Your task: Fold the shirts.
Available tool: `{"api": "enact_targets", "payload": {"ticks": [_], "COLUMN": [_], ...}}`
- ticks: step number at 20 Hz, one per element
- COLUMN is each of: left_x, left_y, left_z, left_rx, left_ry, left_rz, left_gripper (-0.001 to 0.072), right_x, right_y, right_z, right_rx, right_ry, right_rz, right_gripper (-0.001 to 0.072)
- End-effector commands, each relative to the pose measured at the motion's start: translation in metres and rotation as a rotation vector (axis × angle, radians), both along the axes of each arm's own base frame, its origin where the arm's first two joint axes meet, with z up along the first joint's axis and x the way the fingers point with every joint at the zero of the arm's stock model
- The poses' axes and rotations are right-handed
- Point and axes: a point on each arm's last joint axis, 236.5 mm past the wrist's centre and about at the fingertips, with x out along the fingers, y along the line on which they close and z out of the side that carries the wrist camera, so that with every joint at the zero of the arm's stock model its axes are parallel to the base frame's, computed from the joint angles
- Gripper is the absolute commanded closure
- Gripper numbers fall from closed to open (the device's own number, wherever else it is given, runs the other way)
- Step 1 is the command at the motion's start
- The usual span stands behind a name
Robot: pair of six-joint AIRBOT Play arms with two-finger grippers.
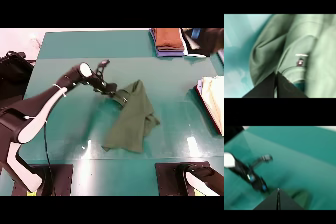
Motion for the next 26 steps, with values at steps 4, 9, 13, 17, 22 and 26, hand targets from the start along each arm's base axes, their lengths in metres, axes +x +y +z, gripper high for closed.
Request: {"api": "enact_targets", "payload": {"ticks": [4, 9, 13, 17, 22, 26], "left_x": [0.036, 0.028, 0.026, 0.023, 0.025, 0.039], "left_y": [0.076, 0.094, 0.095, 0.096, 0.108, 0.148], "left_z": [0.072, 0.062, 0.061, 0.058, 0.070, 0.153], "left_rx": [0.062, 0.147, 0.152, 0.164, 0.209, 0.170], "left_ry": [-0.146, -0.119, -0.112, -0.099, -0.129, -0.288], "left_rz": [0.076, 0.052, 0.047, 0.039, 0.036, 0.138], "left_gripper": [0.0685, 0.0685, 0.0685, 0.0685, 0.0685, 0.0685], "right_x": [-0.035, -0.077, -0.077, -0.077, -0.048, 0.002], "right_y": [-0.038, 0.037, 0.105, 0.136, 0.130, 0.064], "right_z": [-0.215, -0.333, -0.377, -0.401, -0.396, -0.314], "right_rx": [-0.037, 0.166, 0.157, 0.095, 0.041, 0.012], "right_ry": [0.610, 0.980, 0.989, 1.029, 0.965, 0.757], "right_rz": [-0.129, 0.026, 0.091, 0.146, 0.153, 0.084], "right_gripper": [0.0586, 0.0207, 0.0207, 0.0236, 0.0695, 0.0696]}}
